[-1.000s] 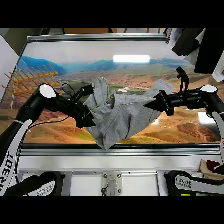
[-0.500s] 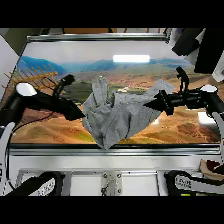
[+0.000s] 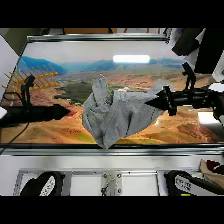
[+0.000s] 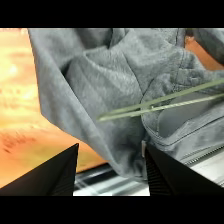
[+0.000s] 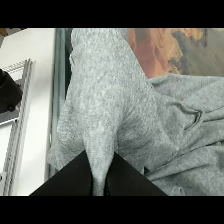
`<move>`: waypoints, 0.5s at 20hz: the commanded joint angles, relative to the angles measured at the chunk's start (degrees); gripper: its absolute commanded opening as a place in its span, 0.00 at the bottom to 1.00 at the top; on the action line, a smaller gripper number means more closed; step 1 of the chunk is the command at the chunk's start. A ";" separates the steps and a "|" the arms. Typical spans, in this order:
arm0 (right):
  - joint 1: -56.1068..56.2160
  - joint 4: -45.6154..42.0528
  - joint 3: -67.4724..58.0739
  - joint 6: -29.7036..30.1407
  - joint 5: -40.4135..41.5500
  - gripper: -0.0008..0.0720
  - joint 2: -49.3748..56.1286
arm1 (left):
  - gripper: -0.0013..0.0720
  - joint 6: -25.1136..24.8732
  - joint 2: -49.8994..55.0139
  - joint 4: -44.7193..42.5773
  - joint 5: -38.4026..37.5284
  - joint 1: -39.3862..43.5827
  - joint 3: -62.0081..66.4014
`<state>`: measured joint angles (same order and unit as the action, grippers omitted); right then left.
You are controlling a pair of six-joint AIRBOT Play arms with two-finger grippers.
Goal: Fold the clothes and pants, and hang the long-sleeved shirts on hangers.
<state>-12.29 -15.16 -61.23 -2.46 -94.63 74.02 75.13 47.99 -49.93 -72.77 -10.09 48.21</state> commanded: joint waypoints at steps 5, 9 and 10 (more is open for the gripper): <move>0.00 0.46 -0.04 -0.79 0.35 0.02 -3.67 | 0.58 32.22 -7.19 0.57 19.82 17.46 -17.75; 0.00 0.50 -0.04 -0.76 0.28 0.02 -3.69 | 0.58 42.51 -3.80 1.14 29.18 27.85 -18.43; 0.00 0.50 -0.04 -0.76 0.28 0.02 -3.69 | 0.58 43.52 -2.58 2.60 30.67 29.49 -18.43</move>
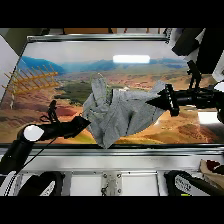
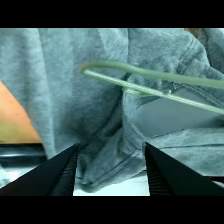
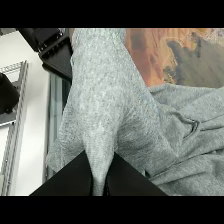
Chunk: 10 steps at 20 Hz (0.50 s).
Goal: Fold the clothes and pants, and hang the long-sleeved shirts on hangers.
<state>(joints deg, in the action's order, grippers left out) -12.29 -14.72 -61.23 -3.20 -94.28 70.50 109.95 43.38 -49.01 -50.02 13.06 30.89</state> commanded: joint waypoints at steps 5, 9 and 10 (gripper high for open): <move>0.00 0.04 -0.04 -0.02 -0.22 0.02 -0.17 | 0.58 9.25 6.27 7.19 16.24 11.52 -0.98; 0.00 0.04 -0.04 0.00 -0.22 0.02 -0.17 | 0.58 9.33 10.32 7.15 13.22 11.63 1.57; 0.00 0.04 -0.04 0.00 -0.22 0.02 -0.17 | 0.58 8.76 11.61 7.06 11.96 11.61 2.80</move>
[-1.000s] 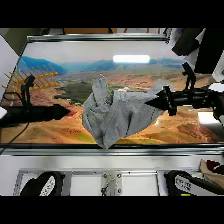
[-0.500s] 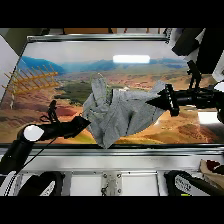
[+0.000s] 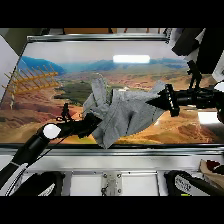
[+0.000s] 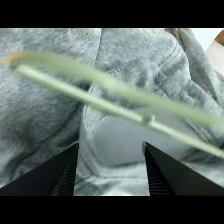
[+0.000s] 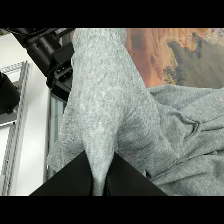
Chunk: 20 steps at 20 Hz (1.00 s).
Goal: Fold the clothes and pants, and hang the long-sleeved shirts on hangers.
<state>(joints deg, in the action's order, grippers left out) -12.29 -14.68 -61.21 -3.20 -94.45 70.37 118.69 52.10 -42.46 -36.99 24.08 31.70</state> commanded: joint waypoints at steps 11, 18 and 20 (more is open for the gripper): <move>0.00 -0.02 -0.07 -0.02 -0.02 0.02 -0.04 | 0.58 -2.36 6.82 -0.04 -8.04 4.68 4.96; 0.00 -0.02 -0.07 -0.04 -0.04 0.02 -0.13 | 0.11 -2.29 9.97 0.48 -6.67 7.58 5.01; 0.00 0.00 -0.07 -0.07 -0.04 0.02 -0.66 | 0.04 -2.32 9.99 0.44 -6.29 7.45 5.01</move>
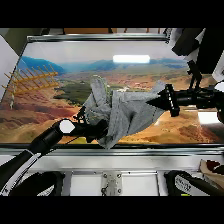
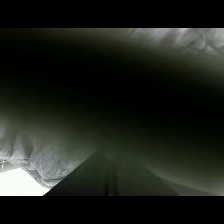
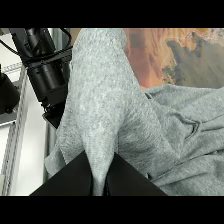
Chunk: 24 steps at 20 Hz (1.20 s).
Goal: Fold the clothes and pants, and hang the long-sleeved shirts on hangers.
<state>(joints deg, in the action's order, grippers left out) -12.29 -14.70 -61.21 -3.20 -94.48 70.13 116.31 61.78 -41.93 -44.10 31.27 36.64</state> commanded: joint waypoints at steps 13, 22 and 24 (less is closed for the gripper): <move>2.21 3.80 -0.09 -14.86 7.61 0.02 -10.88 | 0.04 -4.68 -14.03 -9.05 -12.96 -23.69 0.09; 7.98 10.45 -0.11 -15.69 11.17 0.02 -11.17 | 0.04 -8.17 -13.99 -9.09 -13.38 -27.50 0.09; 7.98 10.29 -0.11 -15.74 11.10 0.02 -11.15 | 0.04 -9.20 -13.99 -9.11 -13.68 -28.35 0.09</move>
<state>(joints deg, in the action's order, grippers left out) -4.69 -6.39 -61.25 -18.70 -84.23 59.02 108.64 47.83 -50.81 -57.19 4.32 36.69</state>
